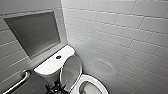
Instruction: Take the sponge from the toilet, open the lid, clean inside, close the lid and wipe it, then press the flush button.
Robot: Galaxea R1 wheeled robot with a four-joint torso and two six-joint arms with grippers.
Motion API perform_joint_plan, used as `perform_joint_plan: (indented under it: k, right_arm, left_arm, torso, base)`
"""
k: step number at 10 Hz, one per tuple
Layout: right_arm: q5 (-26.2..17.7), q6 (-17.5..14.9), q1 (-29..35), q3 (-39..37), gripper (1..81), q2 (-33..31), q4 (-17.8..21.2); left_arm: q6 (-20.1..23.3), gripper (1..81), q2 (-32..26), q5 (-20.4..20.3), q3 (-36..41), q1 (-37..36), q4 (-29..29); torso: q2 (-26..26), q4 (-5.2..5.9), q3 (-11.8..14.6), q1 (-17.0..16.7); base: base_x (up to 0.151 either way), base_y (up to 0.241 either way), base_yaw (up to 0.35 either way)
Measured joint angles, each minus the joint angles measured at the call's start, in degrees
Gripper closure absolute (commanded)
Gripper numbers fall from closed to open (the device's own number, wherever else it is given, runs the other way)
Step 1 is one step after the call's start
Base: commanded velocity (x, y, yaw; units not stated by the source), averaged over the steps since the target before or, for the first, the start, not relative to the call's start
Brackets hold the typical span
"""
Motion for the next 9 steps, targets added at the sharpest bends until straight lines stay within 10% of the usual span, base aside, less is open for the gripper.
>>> perform_joint_plan:
  k: [9]
  right_arm:
    - [0.1, 0.0, -0.5, 0.4, 81.1, 0.0, 0.0]
  left_arm:
    - [-3.5, 1.0, -0.2, -0.5, -1.9, 0.1, 2.5]
  torso:
    - [0.0, -0.02, 0.0, 0.0]
  base:
    - [0.000, 0.000, 0.000]
